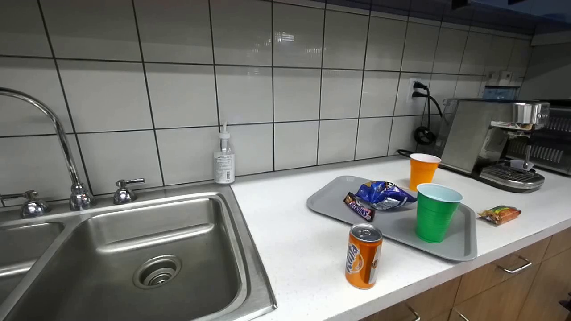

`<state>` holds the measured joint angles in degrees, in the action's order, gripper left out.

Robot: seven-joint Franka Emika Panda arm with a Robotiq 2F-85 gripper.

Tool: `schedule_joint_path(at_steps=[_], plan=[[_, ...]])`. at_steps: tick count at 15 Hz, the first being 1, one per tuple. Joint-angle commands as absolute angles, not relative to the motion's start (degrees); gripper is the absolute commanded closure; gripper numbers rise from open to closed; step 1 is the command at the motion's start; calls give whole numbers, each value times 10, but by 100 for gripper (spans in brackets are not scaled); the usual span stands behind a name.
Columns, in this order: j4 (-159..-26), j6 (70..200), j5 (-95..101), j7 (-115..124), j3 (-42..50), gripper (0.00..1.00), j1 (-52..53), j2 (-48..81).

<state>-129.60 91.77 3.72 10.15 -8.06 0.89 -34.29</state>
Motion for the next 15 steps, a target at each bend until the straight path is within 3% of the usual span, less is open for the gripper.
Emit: schedule_joint_path(at_steps=[1,15], plan=[[-1308,941,49,102,-77,0,13,-339],[-1405,1092,56,33,-22,0,7,-300]])
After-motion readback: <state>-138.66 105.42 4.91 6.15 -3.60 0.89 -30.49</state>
